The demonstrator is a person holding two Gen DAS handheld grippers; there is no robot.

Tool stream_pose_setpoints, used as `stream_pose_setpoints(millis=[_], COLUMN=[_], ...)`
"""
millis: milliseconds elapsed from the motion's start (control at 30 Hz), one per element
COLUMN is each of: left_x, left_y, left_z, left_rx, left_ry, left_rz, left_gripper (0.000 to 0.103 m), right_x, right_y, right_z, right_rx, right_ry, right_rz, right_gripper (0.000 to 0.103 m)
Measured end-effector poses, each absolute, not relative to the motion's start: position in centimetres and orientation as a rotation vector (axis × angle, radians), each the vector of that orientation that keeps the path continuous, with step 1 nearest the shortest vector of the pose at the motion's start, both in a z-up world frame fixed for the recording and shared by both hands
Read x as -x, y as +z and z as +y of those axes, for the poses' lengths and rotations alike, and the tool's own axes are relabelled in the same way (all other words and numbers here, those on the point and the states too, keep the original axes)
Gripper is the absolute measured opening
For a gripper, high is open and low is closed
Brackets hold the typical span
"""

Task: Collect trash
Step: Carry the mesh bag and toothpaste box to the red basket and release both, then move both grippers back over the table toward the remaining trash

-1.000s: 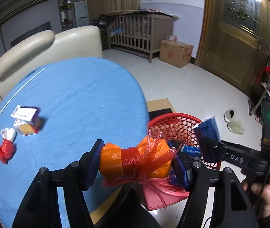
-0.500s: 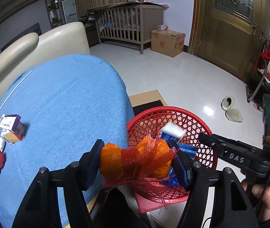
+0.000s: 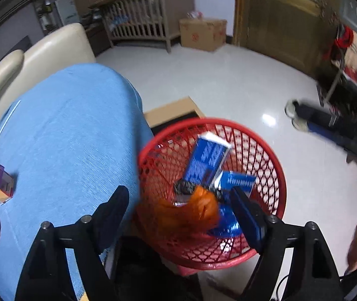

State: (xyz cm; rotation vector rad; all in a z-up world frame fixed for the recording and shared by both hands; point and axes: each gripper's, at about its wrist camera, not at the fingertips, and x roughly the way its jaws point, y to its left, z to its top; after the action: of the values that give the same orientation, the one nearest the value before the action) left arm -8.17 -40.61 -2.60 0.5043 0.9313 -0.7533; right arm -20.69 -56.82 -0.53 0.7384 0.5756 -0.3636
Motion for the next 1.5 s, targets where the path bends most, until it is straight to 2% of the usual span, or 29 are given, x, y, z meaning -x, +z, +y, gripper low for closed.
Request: stream_pose_setpoints(millis=[267,533,1000,1267,1500], left_x=[6.4,3.8,-0.3,-0.7,-0.7], left_y=[-0.8,1.6,-1.0,-2.9,-3.5], left_z=[-35.3,-24.9,-4.4,-0.3,1.4], left_rx=[-0.355,-0.226,0.078,0.147,0.160], left_ry=[-0.709,-0.533,-0.177,-0.121,-0.124], left_rz=[0.932,0.865,0.882,0.891,0.881], left_gripper=[0.083,0.083,0.084,0.084,0.084], right_x=[18.5,13.6,7.8,4.2,-2.9], right_y=[0.7,2.0,1.2,0.4,2.7], right_z=[-54.2,-46.9,-33.5,-29.0,-24.2], right_rx=[-0.693,-0.566,-0.335,-0.231,-0.042], right_ry=[-0.301,-0.148,0.063,0.128,0.256], right_rz=[0.588,0.673,0.837,0.915,0.907], right_gripper=[0.058,0.061,0.068,0.068,0.068])
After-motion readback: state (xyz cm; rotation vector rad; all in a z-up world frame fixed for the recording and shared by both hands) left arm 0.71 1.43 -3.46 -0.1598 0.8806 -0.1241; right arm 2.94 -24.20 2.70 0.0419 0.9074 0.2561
